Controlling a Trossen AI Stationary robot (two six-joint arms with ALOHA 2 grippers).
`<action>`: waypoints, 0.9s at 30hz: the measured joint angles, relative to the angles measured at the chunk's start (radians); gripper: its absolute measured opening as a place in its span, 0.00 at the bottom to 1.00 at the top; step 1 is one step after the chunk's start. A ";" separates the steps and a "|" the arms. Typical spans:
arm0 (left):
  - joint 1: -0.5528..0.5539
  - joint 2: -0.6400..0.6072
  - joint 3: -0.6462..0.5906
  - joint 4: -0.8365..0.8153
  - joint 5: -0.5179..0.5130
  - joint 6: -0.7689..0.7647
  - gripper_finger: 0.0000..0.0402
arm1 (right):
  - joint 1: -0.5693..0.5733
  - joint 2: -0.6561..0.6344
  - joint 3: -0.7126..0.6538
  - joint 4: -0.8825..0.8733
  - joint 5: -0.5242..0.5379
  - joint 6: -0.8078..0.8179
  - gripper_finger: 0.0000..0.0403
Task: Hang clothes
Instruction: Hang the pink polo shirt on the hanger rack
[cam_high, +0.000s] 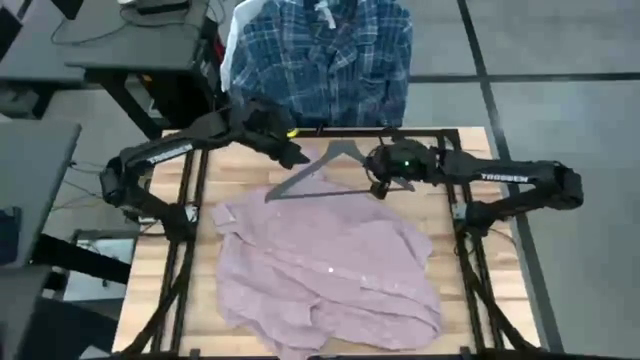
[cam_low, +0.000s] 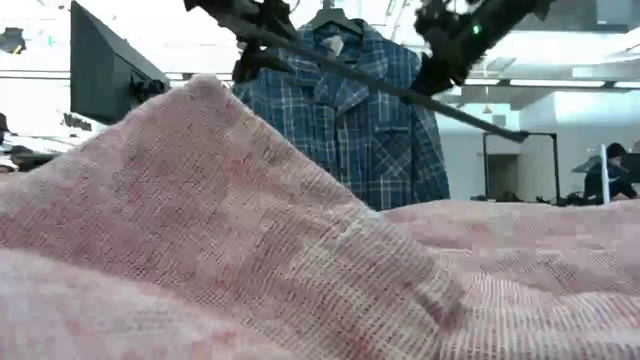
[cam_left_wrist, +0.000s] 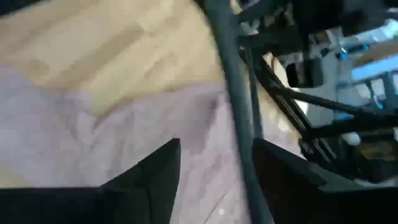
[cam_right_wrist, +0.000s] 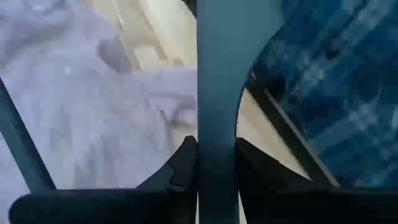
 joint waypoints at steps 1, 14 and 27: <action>-0.002 0.009 0.000 0.006 0.014 0.004 0.45 | 0.000 0.000 0.001 -0.007 0.002 0.000 0.16; -0.010 0.021 0.000 0.120 0.117 -0.041 0.45 | 0.000 -0.001 0.007 -0.006 0.025 0.016 0.16; -0.059 0.057 0.000 0.124 0.096 -0.037 0.44 | 0.000 -0.001 0.007 0.055 0.017 0.011 0.16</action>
